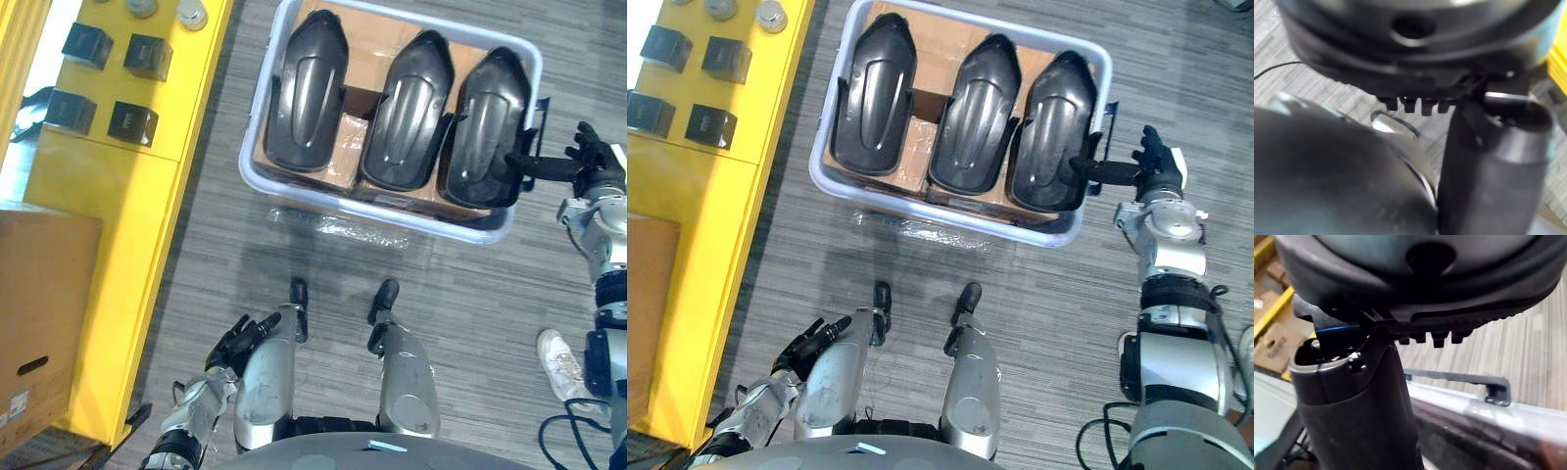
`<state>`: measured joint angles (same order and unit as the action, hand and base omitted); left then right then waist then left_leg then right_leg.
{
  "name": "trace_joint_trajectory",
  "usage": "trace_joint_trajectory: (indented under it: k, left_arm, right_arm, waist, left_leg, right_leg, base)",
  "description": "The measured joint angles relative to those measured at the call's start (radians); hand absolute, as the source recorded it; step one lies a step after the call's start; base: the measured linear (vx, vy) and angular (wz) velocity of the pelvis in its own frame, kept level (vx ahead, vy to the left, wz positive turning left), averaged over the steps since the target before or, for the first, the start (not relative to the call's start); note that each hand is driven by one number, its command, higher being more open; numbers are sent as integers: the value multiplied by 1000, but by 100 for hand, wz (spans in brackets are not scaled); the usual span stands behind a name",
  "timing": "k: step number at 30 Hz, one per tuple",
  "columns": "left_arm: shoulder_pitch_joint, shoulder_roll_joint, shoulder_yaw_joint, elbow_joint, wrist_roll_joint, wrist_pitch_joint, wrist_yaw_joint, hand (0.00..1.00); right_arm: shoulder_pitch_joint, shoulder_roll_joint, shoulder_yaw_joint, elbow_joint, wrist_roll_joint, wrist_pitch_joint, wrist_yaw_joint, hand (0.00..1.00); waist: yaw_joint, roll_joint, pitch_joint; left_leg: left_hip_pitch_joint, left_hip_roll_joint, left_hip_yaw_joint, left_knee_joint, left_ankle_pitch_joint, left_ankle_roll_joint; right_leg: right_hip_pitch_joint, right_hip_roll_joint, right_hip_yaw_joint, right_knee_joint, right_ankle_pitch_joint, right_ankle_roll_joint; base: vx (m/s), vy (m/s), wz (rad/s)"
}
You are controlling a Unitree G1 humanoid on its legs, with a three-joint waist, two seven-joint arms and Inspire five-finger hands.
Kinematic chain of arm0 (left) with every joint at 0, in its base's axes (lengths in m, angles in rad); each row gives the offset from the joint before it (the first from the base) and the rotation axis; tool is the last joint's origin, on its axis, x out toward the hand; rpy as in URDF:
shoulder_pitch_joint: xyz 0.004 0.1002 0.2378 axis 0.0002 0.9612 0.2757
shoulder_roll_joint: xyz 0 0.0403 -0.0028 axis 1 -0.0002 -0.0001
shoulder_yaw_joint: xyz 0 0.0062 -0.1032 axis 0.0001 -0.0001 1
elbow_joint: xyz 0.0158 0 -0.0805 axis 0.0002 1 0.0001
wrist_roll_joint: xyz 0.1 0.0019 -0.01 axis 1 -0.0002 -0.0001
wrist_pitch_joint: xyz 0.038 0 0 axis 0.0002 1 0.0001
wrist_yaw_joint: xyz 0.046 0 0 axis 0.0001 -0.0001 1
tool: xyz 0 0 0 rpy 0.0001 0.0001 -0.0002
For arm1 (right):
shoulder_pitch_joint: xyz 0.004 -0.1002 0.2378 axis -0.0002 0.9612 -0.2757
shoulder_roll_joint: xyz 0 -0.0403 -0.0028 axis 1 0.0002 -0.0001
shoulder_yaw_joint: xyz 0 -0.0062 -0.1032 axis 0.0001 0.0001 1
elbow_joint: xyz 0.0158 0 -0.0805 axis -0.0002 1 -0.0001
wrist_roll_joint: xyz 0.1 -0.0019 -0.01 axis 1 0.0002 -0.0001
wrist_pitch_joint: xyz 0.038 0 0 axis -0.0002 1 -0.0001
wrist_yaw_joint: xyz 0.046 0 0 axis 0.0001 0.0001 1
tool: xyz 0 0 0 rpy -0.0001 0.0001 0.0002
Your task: Walk over and take three plastic housings, then place them on the shelf
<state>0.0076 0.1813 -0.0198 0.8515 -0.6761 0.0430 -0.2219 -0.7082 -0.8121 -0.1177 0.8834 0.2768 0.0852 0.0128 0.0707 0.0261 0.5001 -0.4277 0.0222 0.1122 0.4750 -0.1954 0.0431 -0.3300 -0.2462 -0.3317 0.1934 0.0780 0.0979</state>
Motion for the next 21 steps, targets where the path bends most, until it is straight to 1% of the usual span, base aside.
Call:
trace_joint_trajectory:
  k: [2, 4, 5, 7, 10, 12, 14, 17, 18, 19, 21]
  left_arm:
    - [0, 0, -3, 1, -21, 1, 0, 100]
    - [0, 2, -7, 0, -30, 2, -1, 100]
    - [0, 1, -10, 1, -32, 2, -2, 100]
    - [0, 0, -14, 1, -34, 2, -3, 100]
    - [0, -7, -14, 3, -48, 2, -8, 100]
    - [0, -10, -16, 5, -56, 3, -9, 100]
    - [0, -10, -16, 11, -63, 3, -14, 100]
    - [0, -11, -17, 13, -63, 2, -27, 100]
    - [0, -11, -17, 14, -63, 2, -30, 100]
    - [0, -11, -16, 15, -63, 3, -30, 100]
    - [1, -12, -16, 15, -62, 3, -30, 100]
  right_arm:
    - [-29, -3, 15, 43, -19, 13, 2, 100]
    - [-67, -11, 43, 90, -49, 23, 8, 100]
    - [-93, -14, 56, 109, -76, 34, 10, 0]
    - [-119, -15, 71, 132, -88, 43, 13, 0]
    - [-139, -19, 79, 155, -140, 59, 2, 0]
    - [-157, -67, 84, 182, -184, 67, 0, 0]
    - [-167, -82, 92, 187, -205, 82, 5, 0]
    - [-188, -83, 100, 217, -234, 89, 1, 0]
    - [-188, -83, 98, 223, -233, 97, -7, 0]
    - [-187, -82, 96, 231, -231, 117, -1, 0]
    - [-175, -74, 110, 240, -243, 125, 3, 0]
  waist:
    - [5, 1, 0]
    - [7, 8, 4]
    - [8, 12, 6]
    - [10, 16, 5]
    - [23, 28, 8]
    - [33, 35, 9]
    - [35, 35, 9]
    - [34, 36, 8]
    - [35, 36, 8]
    - [34, 36, 8]
    - [37, 36, 8]
  left_leg:
    - [0, -2, -7, -11, 9, -1]
    - [-4, -4, -22, -18, 13, -3]
    - [-6, -7, -29, -26, 16, -4]
    - [-13, -10, -34, -29, 23, -4]
    - [-22, -13, -41, -27, 28, -3]
    - [-22, -16, -44, -28, 29, -2]
    - [-22, -19, -50, -37, 34, -3]
    - [-15, -23, -54, -65, 54, -6]
    - [-14, -23, -57, -70, 59, -8]
    - [-7, -23, -59, -79, 68, -11]
    - [4, -20, -58, -81, 72, -14]
  right_leg:
    - [0, -1, -8, 0, 0, 0]
    - [0, -1, -21, 3, -1, -1]
    - [-3, -3, -27, 6, -2, -2]
    - [-12, -7, -32, 14, -3, -4]
    - [-16, -11, -41, 21, -4, -5]
    - [-17, -16, -43, 30, -6, -7]
    - [-16, -18, -48, 31, -7, -8]
    - [-17, -22, -54, 30, -9, -11]
    - [-17, -21, -58, 30, -9, -11]
    - [-14, -21, -62, 30, -10, -13]
    - [-4, -18, -62, 30, -11, -15]
  base:
    - [-55, -11, 12]
    - [-40, -21, 18]
    - [-40, -12, 16]
    - [-34, -9, 12]
    - [-23, 5, 10]
    - [-30, 24, 5]
    - [-30, 11, 8]
    - [-16, -13, 10]
    - [0, -31, 11]
    - [12, -22, 7]
    - [8, -12, 2]
